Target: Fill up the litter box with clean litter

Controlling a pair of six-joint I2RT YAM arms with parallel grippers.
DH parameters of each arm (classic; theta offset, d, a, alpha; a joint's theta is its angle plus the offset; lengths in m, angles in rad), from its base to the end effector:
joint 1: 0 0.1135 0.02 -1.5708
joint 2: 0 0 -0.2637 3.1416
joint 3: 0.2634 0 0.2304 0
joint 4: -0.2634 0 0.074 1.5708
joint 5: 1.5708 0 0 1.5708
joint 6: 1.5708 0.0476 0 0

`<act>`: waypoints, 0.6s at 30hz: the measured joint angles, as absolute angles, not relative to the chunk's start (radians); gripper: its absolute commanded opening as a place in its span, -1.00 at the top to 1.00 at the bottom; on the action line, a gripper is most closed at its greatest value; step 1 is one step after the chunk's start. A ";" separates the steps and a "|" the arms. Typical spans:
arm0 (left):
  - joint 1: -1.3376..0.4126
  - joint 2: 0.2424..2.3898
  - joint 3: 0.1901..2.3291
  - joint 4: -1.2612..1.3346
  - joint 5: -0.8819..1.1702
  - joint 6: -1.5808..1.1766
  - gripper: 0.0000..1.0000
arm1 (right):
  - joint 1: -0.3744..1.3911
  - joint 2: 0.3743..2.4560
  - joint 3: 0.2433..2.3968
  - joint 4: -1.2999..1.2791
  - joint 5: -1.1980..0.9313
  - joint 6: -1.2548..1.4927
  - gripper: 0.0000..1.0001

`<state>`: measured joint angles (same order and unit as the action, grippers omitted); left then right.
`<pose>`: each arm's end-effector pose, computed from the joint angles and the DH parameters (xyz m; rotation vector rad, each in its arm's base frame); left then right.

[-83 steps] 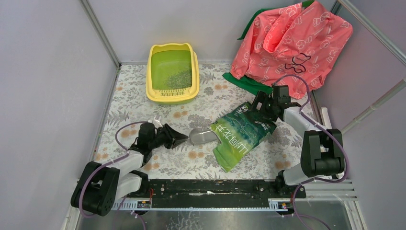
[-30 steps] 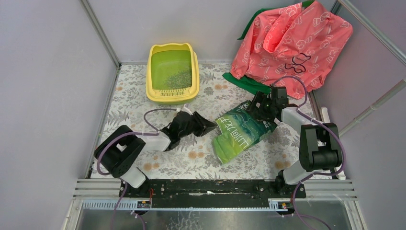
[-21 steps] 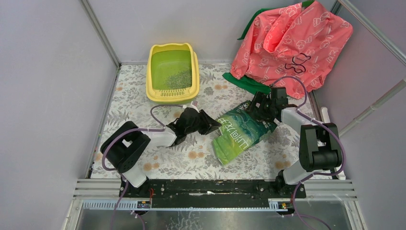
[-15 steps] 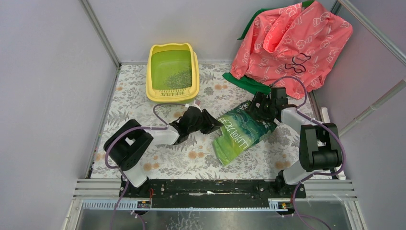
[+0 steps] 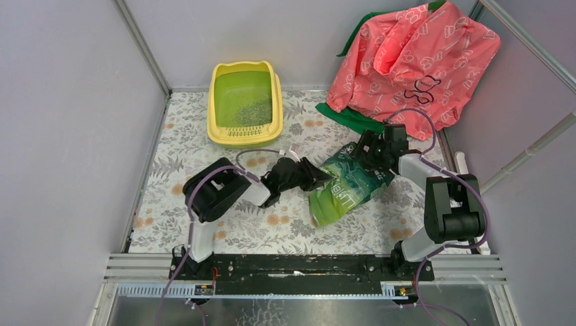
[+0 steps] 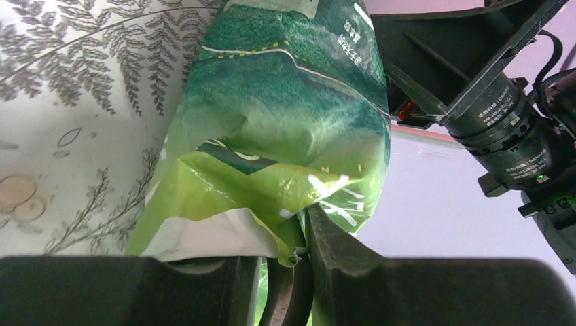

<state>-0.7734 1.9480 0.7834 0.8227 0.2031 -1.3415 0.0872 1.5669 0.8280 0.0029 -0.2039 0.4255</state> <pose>0.2607 -0.2680 0.1376 -0.4775 2.2157 -1.5027 0.3112 0.0369 0.1908 0.2889 2.3216 0.4941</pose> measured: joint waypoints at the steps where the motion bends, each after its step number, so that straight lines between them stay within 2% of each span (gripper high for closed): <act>1: -0.773 1.974 0.783 0.870 0.210 -1.349 1.00 | 0.087 1.567 0.827 0.007 -0.202 0.425 -0.96; 13: -0.766 2.276 0.881 1.299 0.337 -1.436 1.00 | 0.087 1.567 0.820 0.036 -0.176 0.410 -0.96; 18: -0.742 2.313 0.881 1.384 0.409 -1.488 1.00 | 0.087 1.557 0.820 0.030 -0.180 0.407 -0.96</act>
